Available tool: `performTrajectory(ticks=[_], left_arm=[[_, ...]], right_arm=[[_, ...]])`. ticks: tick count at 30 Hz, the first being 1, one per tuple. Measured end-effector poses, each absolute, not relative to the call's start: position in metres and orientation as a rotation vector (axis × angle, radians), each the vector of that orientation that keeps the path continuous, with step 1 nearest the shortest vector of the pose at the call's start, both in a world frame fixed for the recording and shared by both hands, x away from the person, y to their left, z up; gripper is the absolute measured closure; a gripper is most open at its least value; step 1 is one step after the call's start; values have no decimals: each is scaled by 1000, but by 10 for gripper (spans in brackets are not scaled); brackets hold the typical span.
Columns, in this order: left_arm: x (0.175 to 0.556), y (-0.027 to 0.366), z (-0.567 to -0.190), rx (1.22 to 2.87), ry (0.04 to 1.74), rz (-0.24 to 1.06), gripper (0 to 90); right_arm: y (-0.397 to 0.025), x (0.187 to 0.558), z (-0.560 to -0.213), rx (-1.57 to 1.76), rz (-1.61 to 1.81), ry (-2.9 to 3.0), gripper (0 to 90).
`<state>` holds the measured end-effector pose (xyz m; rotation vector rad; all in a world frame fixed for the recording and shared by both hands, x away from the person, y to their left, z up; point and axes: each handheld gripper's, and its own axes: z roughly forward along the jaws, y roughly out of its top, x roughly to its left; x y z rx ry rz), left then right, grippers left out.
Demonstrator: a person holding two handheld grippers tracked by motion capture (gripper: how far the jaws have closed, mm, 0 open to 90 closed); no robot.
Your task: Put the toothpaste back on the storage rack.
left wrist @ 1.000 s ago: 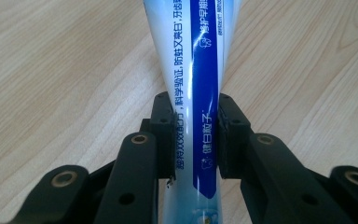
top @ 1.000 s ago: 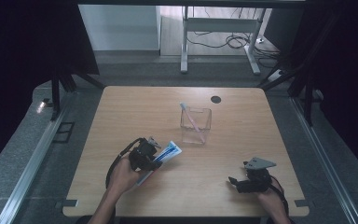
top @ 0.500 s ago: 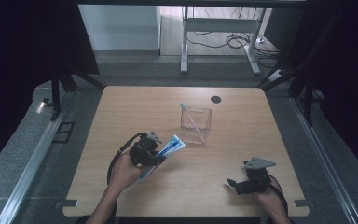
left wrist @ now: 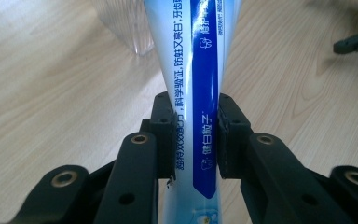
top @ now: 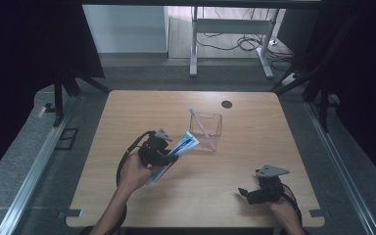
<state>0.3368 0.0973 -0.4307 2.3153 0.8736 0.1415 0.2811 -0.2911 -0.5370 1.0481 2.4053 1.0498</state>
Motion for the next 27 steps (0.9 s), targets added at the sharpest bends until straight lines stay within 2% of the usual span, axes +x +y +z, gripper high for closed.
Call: performTrajectory(ticks=[27], left_arm=[[369, 74, -398, 2197, 837, 207, 725]], right_arm=[[-292, 281, -537, 1059, 1062, 2406, 0]])
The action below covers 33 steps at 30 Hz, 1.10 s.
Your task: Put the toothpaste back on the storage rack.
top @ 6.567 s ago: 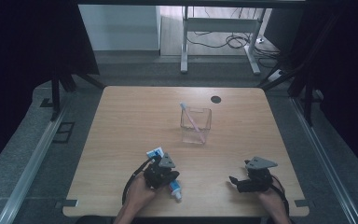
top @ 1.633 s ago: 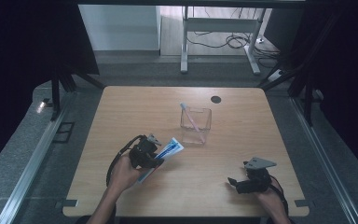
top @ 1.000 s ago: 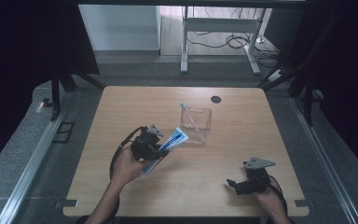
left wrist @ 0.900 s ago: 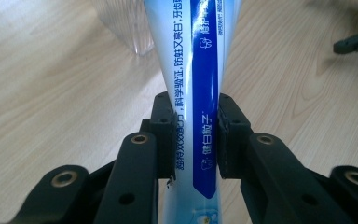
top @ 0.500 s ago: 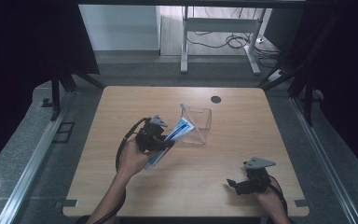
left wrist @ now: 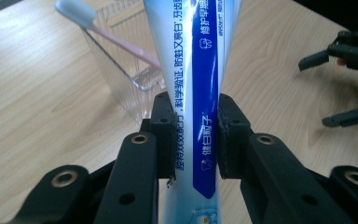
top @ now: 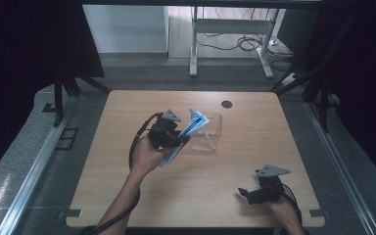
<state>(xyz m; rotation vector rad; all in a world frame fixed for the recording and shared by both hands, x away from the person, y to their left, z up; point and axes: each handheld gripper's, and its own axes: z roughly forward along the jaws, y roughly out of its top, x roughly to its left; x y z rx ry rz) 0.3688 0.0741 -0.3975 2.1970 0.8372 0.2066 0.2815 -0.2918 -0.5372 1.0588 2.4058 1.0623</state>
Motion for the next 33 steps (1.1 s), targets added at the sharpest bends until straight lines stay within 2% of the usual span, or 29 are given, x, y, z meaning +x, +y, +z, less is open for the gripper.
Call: performTrajectory(ticks=[33], left_arm=[[416, 30, -383, 2115, 805, 266, 726]], right_arm=[[-293, 282, -538, 1057, 1073, 2412, 0]])
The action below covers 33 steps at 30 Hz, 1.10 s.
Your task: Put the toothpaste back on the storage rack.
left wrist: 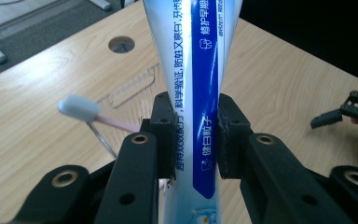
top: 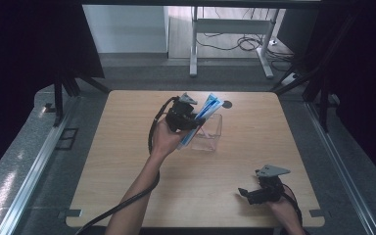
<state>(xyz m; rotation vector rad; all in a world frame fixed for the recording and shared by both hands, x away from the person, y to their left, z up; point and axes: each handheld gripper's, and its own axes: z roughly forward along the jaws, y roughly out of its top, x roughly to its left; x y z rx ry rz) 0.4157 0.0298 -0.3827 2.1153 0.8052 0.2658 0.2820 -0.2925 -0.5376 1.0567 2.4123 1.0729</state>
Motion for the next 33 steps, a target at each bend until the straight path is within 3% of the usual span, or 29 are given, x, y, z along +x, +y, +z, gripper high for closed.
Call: performTrajectory(ticks=[33], left_arm=[[459, -6, -382, 2023, 822, 334, 726]], right_arm=[[-293, 282, -538, 1054, 1083, 2416, 0]])
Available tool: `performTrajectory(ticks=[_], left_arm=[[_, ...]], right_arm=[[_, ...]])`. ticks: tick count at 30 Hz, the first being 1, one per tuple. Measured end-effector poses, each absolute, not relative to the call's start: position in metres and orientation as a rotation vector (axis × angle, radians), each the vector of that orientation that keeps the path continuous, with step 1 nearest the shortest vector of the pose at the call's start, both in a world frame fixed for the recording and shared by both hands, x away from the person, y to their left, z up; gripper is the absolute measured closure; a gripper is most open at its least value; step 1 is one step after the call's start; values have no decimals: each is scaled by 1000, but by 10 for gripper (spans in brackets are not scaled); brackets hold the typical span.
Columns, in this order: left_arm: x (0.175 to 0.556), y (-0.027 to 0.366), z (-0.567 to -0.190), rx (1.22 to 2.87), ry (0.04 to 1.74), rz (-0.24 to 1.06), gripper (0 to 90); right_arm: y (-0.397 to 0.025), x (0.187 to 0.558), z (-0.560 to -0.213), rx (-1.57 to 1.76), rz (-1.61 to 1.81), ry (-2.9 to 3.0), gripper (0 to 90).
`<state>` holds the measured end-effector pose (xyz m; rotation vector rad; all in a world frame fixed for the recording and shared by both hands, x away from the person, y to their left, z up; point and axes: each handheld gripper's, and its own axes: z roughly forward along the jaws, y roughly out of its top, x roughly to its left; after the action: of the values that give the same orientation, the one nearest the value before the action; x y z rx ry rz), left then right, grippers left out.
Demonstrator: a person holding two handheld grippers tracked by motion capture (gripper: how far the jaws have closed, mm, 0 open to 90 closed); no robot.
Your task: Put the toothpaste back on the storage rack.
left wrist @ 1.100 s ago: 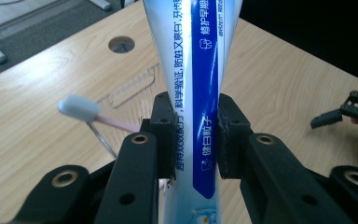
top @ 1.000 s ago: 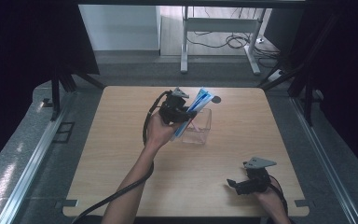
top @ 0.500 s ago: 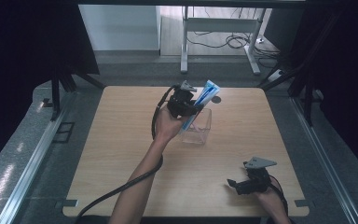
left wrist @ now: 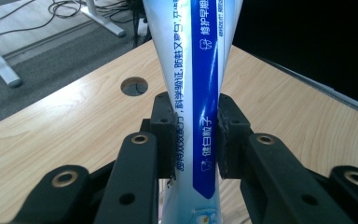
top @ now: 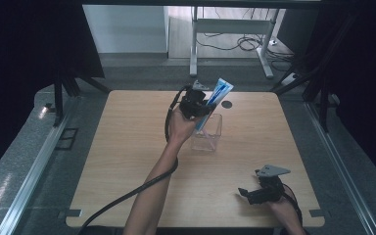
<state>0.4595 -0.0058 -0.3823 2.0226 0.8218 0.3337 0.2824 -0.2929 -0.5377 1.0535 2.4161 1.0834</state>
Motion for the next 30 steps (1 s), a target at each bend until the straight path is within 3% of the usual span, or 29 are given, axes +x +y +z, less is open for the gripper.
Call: performTrajectory(ticks=[30], left_arm=[[463, -32, -422, 2083, 773, 416, 721]], right_arm=[[-293, 283, -538, 1049, 1086, 2422, 0]])
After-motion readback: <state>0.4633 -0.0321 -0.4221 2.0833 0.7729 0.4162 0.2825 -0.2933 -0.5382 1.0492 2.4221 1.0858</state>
